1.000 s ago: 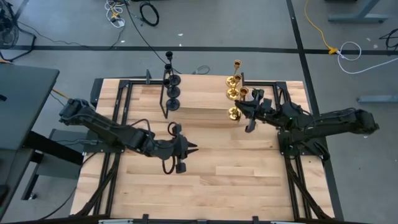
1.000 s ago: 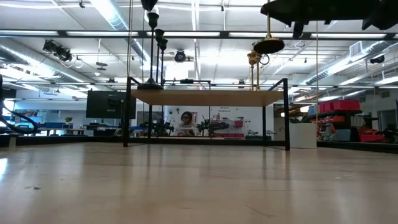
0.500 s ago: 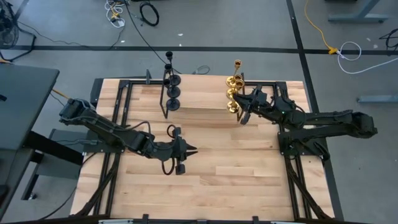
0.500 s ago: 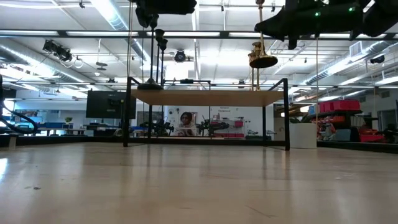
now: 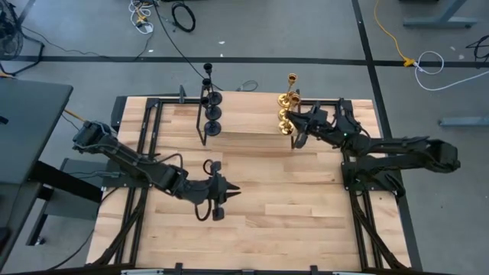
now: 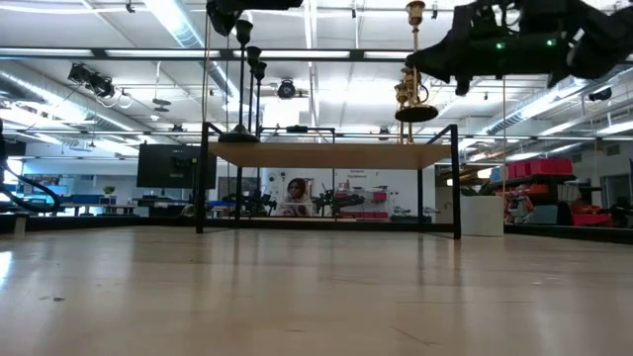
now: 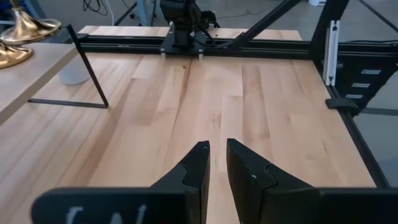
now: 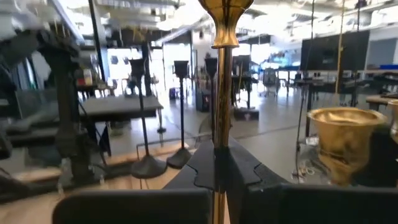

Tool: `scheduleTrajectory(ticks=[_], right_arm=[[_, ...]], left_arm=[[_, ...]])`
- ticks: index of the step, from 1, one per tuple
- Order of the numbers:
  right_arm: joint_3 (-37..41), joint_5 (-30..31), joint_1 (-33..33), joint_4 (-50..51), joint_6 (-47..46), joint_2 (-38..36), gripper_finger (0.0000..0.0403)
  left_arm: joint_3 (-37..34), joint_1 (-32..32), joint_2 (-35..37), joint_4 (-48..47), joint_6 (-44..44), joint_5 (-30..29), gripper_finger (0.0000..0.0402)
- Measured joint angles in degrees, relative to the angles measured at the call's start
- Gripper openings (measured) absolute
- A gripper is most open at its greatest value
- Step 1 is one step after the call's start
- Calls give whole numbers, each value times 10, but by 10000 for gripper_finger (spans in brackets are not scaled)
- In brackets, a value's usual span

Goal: Pick & Place candle stick holders
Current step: Put the gold candle holder on the shelf aligned with the gold candle holders

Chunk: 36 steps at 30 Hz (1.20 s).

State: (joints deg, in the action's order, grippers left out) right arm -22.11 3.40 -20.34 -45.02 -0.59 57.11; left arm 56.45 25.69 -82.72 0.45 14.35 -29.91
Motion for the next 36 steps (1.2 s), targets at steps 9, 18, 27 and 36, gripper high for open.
scheduleTrajectory(ticks=[9, 18, 27, 36], right_arm=[[43, -41, -47, -42, -20, -1, 5], [44, -49, -58, -51, -22, 13, 5], [44, -49, -59, -87, -20, 68, 5], [42, -45, -59, -128, -16, 110, 5]], left_arm=[[0, 9, 0, 0, -5, -15, 58], [0, 8, 0, 2, -6, -16, 58], [0, 8, 0, 2, -6, -16, 58], [0, 9, 0, 2, -6, -16, 58]])
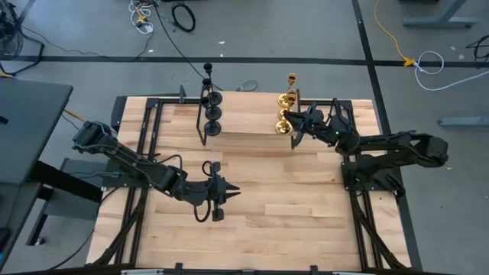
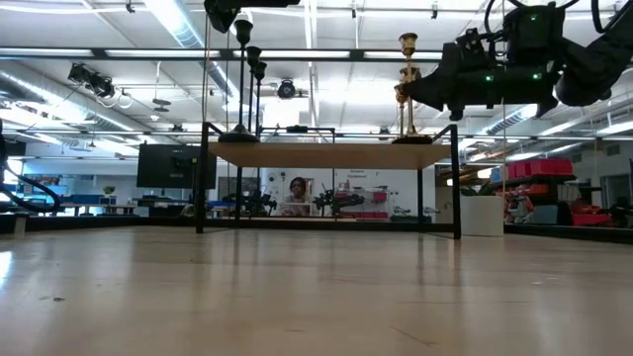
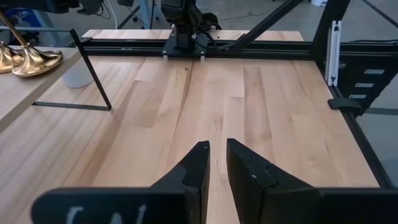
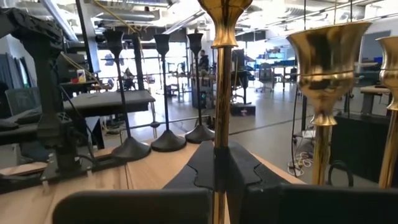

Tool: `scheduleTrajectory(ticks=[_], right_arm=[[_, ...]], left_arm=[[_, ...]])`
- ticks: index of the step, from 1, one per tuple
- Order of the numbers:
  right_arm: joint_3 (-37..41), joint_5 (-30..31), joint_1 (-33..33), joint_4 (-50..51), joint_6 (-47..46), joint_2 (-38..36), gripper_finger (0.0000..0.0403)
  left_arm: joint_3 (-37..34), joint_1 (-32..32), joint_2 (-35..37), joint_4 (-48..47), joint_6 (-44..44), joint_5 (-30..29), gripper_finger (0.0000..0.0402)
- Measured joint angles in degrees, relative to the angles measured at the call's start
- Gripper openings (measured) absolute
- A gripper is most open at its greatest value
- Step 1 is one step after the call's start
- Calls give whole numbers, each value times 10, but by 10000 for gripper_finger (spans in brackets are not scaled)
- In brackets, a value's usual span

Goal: Pick & Place candle stick holders
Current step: Put the gold candle holder on the shelf aligned with the gold candle holders

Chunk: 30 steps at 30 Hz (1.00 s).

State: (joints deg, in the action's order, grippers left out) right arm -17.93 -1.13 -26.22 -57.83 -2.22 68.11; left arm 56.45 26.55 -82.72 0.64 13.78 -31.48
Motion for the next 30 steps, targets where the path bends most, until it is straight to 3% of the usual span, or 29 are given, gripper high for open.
scheduleTrajectory(ticks=[30], right_arm=[[2, -24, -1, 109, -1, -78, 5]], left_arm=[[0, 0, 0, -1, 0, 2, 58]])
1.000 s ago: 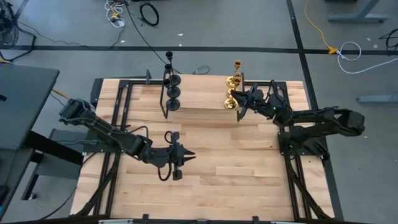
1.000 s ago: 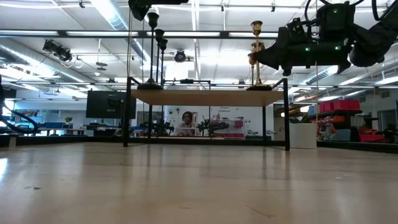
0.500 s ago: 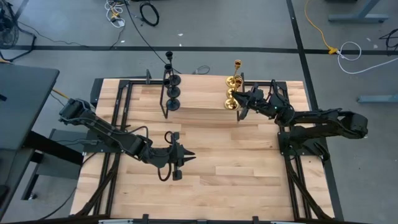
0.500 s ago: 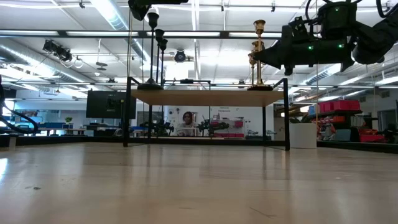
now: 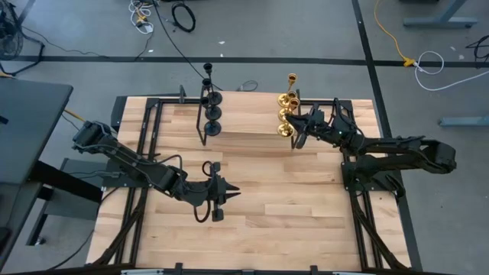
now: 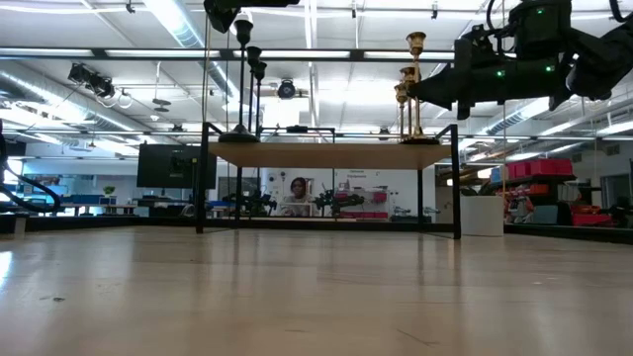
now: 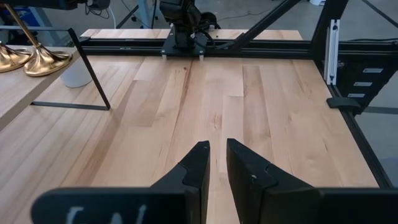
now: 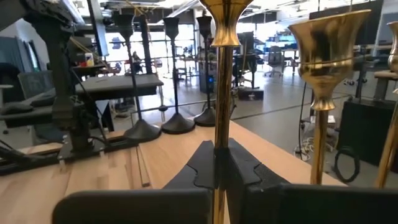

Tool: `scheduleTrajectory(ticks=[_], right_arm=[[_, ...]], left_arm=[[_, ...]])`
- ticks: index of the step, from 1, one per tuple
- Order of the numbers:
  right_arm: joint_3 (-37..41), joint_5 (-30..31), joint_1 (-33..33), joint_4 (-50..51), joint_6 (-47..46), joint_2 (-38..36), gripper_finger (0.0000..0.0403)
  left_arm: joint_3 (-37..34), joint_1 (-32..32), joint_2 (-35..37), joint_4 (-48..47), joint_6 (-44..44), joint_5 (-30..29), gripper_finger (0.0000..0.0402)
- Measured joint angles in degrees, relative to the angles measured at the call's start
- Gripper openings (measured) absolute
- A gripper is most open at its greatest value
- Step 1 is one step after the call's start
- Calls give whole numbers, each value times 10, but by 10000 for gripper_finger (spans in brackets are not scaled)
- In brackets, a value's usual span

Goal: Pick & Place candle stick holders
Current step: Put the gold candle holder on the shelf aligned with the gold candle holders, then return To Home Position

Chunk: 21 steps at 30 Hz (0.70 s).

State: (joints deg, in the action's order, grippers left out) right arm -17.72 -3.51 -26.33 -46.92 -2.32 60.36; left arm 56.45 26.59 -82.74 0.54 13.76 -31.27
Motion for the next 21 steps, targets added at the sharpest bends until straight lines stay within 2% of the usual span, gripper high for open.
scheduleTrajectory(ticks=[8, 21], right_arm=[[-1, 24, 0, 11, 10, 0, 8], [0, 12, 0, 20, 3, 0, 74]], left_arm=[[0, 0, -2, -1, 0, 0, 58], [0, 0, -2, 0, 0, 0, 58]])
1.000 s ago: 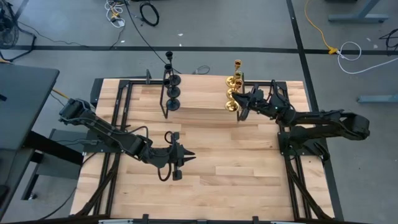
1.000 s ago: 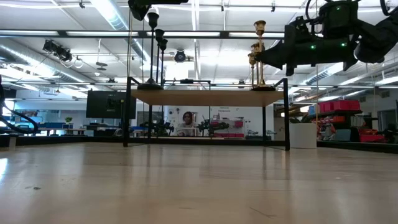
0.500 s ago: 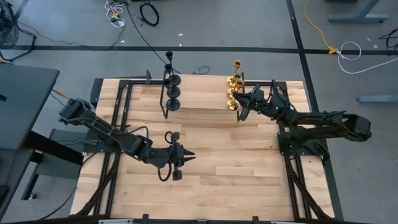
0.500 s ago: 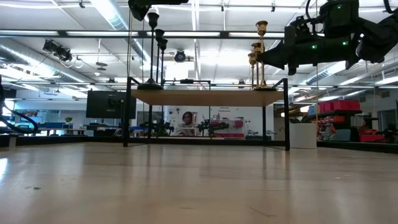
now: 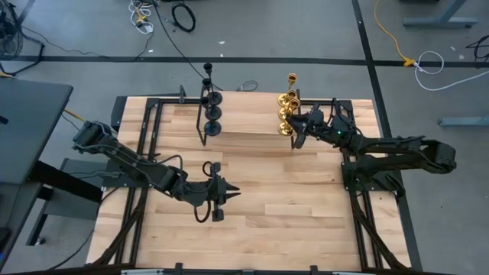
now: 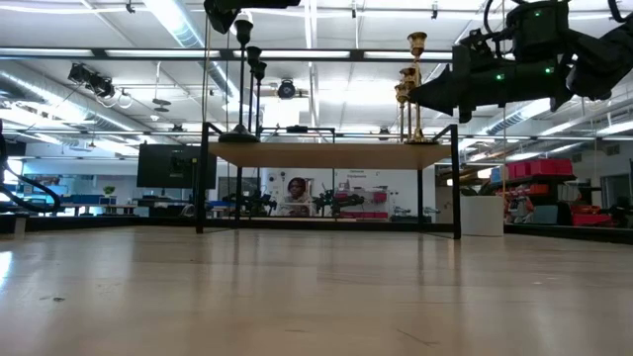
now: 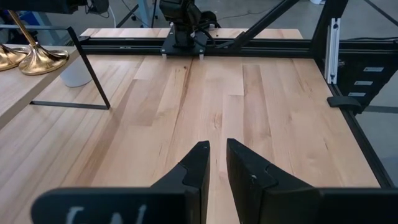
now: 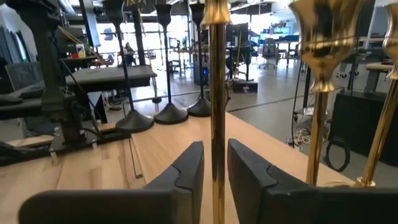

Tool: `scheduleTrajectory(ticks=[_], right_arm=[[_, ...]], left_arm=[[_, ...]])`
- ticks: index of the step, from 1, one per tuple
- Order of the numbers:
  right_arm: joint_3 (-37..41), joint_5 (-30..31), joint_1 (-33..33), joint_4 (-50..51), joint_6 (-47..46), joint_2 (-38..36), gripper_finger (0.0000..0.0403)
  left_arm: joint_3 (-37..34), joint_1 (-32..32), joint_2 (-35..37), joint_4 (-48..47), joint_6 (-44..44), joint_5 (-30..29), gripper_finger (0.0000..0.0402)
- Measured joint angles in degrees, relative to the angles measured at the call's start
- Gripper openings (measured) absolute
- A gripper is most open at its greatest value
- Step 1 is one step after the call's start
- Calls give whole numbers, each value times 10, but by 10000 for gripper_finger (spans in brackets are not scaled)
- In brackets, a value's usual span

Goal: Pick & Place candle stick holders
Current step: Return To Home Position

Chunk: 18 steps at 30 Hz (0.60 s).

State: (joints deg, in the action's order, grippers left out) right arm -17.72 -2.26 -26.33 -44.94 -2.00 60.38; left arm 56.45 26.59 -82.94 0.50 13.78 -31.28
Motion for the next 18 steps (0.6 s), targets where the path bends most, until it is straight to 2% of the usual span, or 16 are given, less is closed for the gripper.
scheduleTrajectory(ticks=[10, 18], right_arm=[[0, -2, 0, 7, -5, -38, 100], [0, -2, 0, 108, -5, -101, 107]], left_arm=[[0, 0, 0, 0, 0, 0, 58], [0, 0, 0, -1, 0, 0, 58]])
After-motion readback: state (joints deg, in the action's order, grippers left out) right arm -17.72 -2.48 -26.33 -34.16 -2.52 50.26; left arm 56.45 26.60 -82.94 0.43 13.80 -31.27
